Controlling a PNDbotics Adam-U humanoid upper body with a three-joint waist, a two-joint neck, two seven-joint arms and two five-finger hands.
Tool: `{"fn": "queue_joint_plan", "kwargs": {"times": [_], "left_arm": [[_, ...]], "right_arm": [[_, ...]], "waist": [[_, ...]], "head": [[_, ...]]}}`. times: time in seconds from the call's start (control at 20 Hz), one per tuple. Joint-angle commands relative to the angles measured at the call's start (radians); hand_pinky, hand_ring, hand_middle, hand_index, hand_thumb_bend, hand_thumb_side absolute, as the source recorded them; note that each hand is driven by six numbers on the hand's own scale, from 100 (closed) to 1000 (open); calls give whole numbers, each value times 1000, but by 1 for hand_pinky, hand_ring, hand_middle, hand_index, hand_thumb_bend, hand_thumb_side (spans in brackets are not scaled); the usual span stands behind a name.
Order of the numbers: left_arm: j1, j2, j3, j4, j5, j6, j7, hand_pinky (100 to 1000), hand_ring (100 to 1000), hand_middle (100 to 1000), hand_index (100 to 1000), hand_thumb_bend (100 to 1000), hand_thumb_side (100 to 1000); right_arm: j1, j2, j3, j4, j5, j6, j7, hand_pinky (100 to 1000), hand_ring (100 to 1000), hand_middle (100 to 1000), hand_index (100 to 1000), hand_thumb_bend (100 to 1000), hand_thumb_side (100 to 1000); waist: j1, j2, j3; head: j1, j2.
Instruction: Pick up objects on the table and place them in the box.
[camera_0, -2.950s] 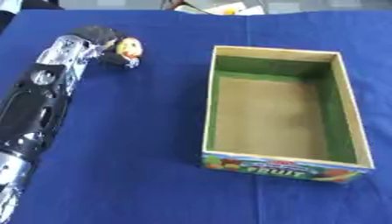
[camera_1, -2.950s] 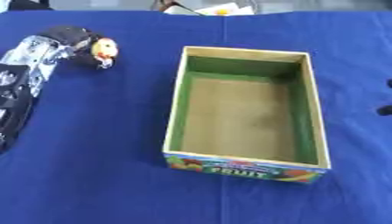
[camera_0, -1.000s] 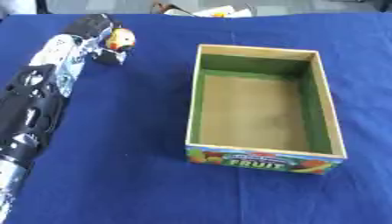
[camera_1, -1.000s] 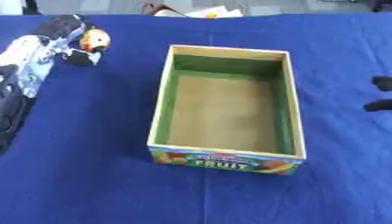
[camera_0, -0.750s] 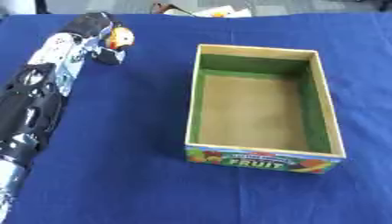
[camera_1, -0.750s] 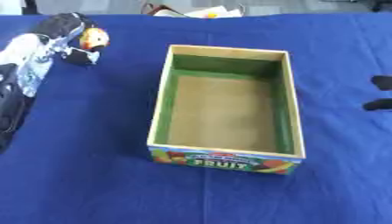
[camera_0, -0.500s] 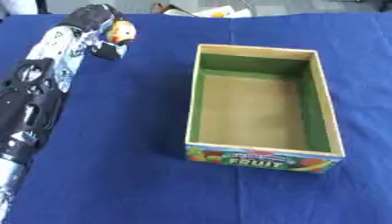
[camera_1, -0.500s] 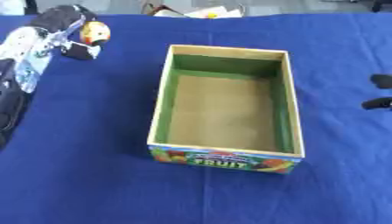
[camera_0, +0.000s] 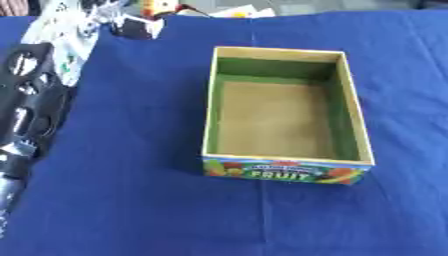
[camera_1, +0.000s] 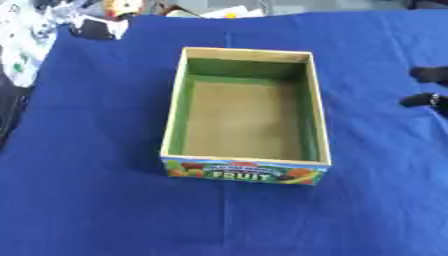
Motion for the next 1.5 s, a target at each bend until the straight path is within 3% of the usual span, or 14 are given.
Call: {"fn": "queue_joint_plan", "kwargs": {"times": [0.05, 0.35, 0.65, 1.05, 1.5], "left_arm": [[-16, -14, -17, -120, 87, 7, -61, 298, 508, 585, 710, 100, 285], [9, -101, -47, -235, 193, 19, -167, 297, 503, 577, 702, 100, 286], [31, -182, -86, -268, 228, 6, -249, 296, 506, 572, 695, 100, 275], [79, -251, -143, -240, 176, -38, -314, 305, 511, 572, 681, 100, 260], [103, -280, -183, -130, 74, -87, -349, 317, 524, 579, 687, 100, 246]], "right_arm": [[-3, -37, -11, -20, -28, 2, -10, 640, 840, 663, 945, 100, 1000], [-5, -54, -13, -20, -71, 9, -22, 639, 838, 664, 942, 100, 1000], [-9, -60, -16, -20, -88, 14, -31, 638, 837, 662, 941, 100, 1000], [-17, -61, -17, -20, -88, 17, -33, 638, 837, 661, 941, 100, 1000], [-18, -56, -15, -20, -83, 20, -31, 639, 837, 660, 941, 100, 1000]], "waist": [[-2, -35, 2], [-1, -65, 3], [5, -71, 3], [10, -62, 5], [10, -59, 4]], "head": [[-11, 22], [-11, 37], [-8, 38], [-8, 26], [-9, 22]]}}
